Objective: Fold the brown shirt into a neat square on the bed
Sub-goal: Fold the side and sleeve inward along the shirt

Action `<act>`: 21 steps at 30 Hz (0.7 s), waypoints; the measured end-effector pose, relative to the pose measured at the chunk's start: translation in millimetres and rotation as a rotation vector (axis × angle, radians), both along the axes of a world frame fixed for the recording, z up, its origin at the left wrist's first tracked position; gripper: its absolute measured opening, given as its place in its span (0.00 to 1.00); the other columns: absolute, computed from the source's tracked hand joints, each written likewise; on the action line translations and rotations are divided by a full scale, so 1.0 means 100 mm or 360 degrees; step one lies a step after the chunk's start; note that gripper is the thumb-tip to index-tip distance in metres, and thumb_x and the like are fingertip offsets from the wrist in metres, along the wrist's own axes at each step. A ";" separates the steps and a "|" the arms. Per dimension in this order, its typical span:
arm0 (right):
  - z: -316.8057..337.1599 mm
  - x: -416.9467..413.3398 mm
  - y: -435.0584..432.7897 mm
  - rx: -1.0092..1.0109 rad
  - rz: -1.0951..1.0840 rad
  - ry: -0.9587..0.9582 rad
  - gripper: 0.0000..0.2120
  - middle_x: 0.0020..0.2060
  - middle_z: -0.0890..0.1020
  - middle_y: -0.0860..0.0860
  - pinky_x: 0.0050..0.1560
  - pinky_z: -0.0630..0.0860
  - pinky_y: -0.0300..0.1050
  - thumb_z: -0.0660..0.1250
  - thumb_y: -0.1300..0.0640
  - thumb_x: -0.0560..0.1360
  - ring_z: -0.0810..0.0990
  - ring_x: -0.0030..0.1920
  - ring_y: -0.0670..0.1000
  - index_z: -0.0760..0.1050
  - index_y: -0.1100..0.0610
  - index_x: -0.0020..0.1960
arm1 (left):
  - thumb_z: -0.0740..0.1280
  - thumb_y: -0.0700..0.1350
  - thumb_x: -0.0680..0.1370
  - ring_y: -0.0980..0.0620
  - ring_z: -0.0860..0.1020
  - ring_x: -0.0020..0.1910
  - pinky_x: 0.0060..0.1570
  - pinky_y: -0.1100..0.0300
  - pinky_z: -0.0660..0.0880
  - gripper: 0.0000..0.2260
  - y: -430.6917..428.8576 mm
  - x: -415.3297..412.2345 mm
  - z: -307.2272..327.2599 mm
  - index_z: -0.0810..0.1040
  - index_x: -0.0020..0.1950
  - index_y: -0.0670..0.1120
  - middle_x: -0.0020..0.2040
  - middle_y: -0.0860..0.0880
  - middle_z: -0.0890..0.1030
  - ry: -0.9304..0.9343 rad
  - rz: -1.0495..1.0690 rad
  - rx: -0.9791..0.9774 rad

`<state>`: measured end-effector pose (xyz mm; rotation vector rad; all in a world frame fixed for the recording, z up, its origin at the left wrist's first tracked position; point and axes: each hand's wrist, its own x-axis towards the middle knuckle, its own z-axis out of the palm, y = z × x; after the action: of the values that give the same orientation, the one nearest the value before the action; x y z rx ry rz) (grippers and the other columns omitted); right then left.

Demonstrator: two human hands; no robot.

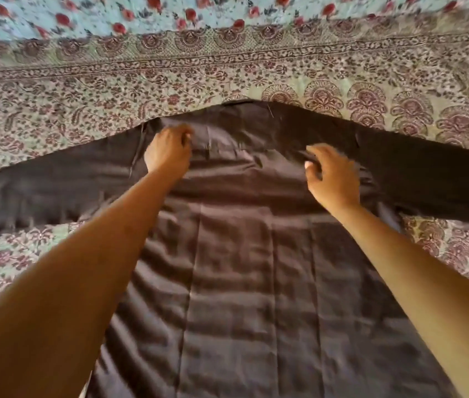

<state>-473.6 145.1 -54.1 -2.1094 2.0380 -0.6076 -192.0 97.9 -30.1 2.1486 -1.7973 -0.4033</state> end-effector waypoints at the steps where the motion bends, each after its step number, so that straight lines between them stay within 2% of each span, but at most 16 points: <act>1: -0.05 -0.02 -0.16 -0.0004 -0.0043 0.0045 0.18 0.62 0.76 0.55 0.57 0.69 0.55 0.58 0.56 0.75 0.74 0.59 0.61 0.72 0.58 0.64 | 0.56 0.45 0.80 0.39 0.75 0.59 0.52 0.49 0.73 0.14 -0.14 0.00 -0.04 0.76 0.62 0.51 0.62 0.42 0.77 -0.0030 0.0054 0.0040; 4: -0.16 -0.11 -0.63 0.0077 -0.0171 0.0075 0.18 0.65 0.72 0.55 0.61 0.65 0.55 0.58 0.58 0.77 0.69 0.64 0.60 0.69 0.56 0.66 | 0.56 0.46 0.80 0.39 0.76 0.57 0.52 0.49 0.73 0.14 -0.56 0.00 -0.18 0.77 0.61 0.51 0.61 0.42 0.77 -0.0063 0.0149 0.0058; 7: -0.26 -0.14 -1.01 0.0180 -0.0160 -0.0039 0.18 0.67 0.69 0.56 0.61 0.68 0.56 0.56 0.60 0.78 0.70 0.64 0.60 0.66 0.57 0.68 | 0.57 0.44 0.80 0.42 0.75 0.60 0.56 0.51 0.73 0.15 -0.87 0.03 -0.28 0.76 0.63 0.53 0.65 0.46 0.75 -0.0013 0.0153 0.0043; 12: -0.44 -0.09 -1.45 0.0305 -0.0205 -0.0133 0.18 0.67 0.70 0.55 0.61 0.67 0.52 0.55 0.57 0.80 0.69 0.66 0.58 0.66 0.57 0.69 | 0.62 0.44 0.78 0.41 0.79 0.53 0.55 0.49 0.76 0.13 -1.21 0.06 -0.52 0.78 0.61 0.53 0.60 0.45 0.79 0.0074 0.0135 0.0160; 16: -0.48 -0.06 -1.60 0.0139 -0.0389 -0.0154 0.12 0.60 0.73 0.58 0.52 0.70 0.49 0.59 0.55 0.78 0.73 0.59 0.59 0.74 0.58 0.58 | 0.68 0.41 0.75 0.42 0.79 0.52 0.52 0.58 0.74 0.09 -1.33 0.13 -0.57 0.81 0.54 0.41 0.52 0.40 0.82 0.0209 -0.0009 0.0129; 19: -0.48 -0.04 -1.67 -0.0002 -0.0468 -0.0155 0.10 0.59 0.73 0.59 0.49 0.68 0.49 0.59 0.57 0.78 0.73 0.56 0.59 0.73 0.61 0.54 | 0.67 0.41 0.75 0.47 0.77 0.49 0.44 0.64 0.67 0.09 -1.43 0.14 -0.55 0.81 0.53 0.42 0.52 0.42 0.82 0.0156 -0.0003 -0.0038; 21: -0.53 0.03 -1.67 -0.0067 -0.0512 -0.0208 0.09 0.61 0.71 0.59 0.50 0.68 0.48 0.59 0.59 0.77 0.73 0.58 0.59 0.72 0.61 0.55 | 0.67 0.40 0.74 0.51 0.77 0.48 0.44 0.64 0.68 0.09 -1.42 0.10 -0.61 0.81 0.53 0.44 0.52 0.45 0.82 0.0144 0.0042 -0.0094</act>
<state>-470.6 -21.8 -107.3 -1.7205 2.3233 -0.8149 -182.1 -44.1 -91.2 2.0774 -1.7090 -0.4284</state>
